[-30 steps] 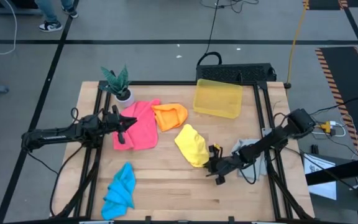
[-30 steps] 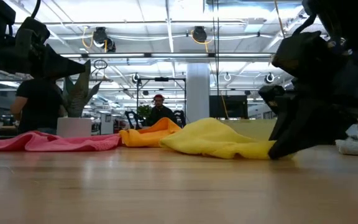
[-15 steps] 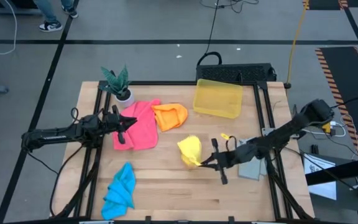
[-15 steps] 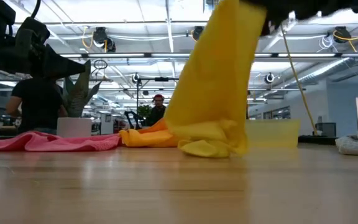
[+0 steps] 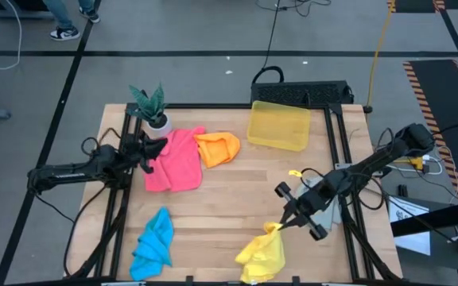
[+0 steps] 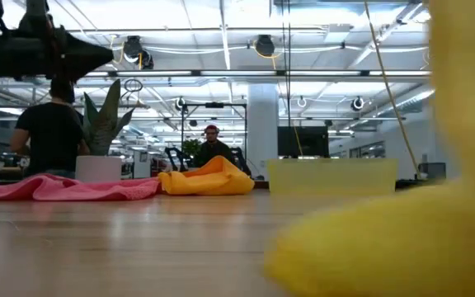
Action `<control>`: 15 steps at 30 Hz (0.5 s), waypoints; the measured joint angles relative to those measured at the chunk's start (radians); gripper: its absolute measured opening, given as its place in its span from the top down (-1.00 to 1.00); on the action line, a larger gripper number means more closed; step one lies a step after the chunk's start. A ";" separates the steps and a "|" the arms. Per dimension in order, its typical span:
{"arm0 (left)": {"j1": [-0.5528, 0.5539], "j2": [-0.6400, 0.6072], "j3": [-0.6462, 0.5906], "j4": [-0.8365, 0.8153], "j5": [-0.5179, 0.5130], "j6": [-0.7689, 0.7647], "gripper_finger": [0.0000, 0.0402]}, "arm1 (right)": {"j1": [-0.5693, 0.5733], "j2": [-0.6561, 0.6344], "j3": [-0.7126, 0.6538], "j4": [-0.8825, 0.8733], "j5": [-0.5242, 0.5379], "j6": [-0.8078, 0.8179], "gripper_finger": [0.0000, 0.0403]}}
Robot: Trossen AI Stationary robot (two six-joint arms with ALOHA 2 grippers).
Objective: Fold microfiber towels
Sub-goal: Fold the yellow kitchen towel
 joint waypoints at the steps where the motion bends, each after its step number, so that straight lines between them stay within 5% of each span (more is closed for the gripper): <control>1: 0.000 0.000 0.000 0.023 -0.001 -0.005 0.77 | -0.007 -0.009 0.000 0.010 0.000 0.002 1.00; 9: 0.000 0.039 0.000 0.109 -0.008 0.002 0.77 | -0.151 0.015 0.141 -0.003 -0.007 0.020 1.00; 15: -0.011 0.132 0.000 0.119 0.028 -0.006 0.77 | -0.258 0.154 0.329 -0.257 -0.264 0.123 1.00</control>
